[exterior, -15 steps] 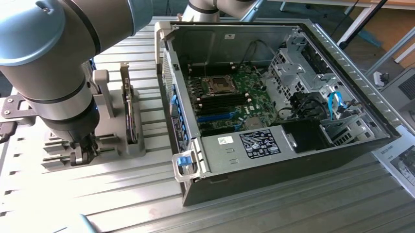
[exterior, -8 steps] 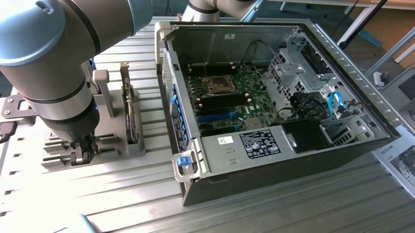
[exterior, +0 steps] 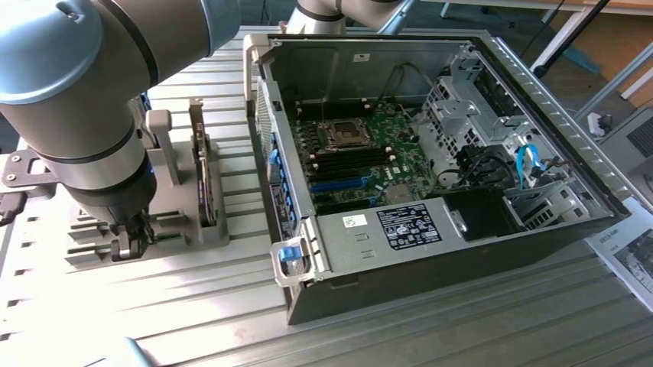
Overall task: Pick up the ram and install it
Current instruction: 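Pick up the ram and move it above insertion slot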
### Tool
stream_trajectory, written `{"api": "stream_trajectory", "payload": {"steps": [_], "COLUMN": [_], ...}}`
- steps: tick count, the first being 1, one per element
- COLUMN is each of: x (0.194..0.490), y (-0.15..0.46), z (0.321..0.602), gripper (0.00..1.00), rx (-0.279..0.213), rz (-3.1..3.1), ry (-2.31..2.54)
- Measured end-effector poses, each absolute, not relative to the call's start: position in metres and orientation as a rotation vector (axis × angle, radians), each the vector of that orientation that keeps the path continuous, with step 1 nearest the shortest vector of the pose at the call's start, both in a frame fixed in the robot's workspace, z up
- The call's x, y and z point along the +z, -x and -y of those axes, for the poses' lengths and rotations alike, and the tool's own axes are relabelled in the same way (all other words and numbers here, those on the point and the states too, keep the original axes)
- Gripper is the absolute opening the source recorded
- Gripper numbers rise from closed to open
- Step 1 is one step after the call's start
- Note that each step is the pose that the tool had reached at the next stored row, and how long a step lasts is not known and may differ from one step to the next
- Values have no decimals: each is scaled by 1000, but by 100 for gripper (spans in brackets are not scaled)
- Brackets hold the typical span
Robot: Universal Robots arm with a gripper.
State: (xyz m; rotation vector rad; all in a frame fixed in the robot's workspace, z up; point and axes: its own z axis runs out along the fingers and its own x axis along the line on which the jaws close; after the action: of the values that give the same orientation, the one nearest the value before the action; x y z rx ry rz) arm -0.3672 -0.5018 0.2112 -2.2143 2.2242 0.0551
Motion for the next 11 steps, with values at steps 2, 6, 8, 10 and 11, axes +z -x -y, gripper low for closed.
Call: {"api": "stream_trajectory", "payload": {"steps": [2, 6, 8, 10, 11], "x": [211, 211, 211, 211, 211], "y": [367, 367, 367, 367, 367], "z": [502, 503, 504, 504, 504], "gripper": [12, 12, 12, 12, 12], "rx": [55, 55, 55, 55, 55], "rz": [-2224, -2224, -2224, -2224, -2224], "ry": [2214, 2214, 2214, 2214, 2214]}}
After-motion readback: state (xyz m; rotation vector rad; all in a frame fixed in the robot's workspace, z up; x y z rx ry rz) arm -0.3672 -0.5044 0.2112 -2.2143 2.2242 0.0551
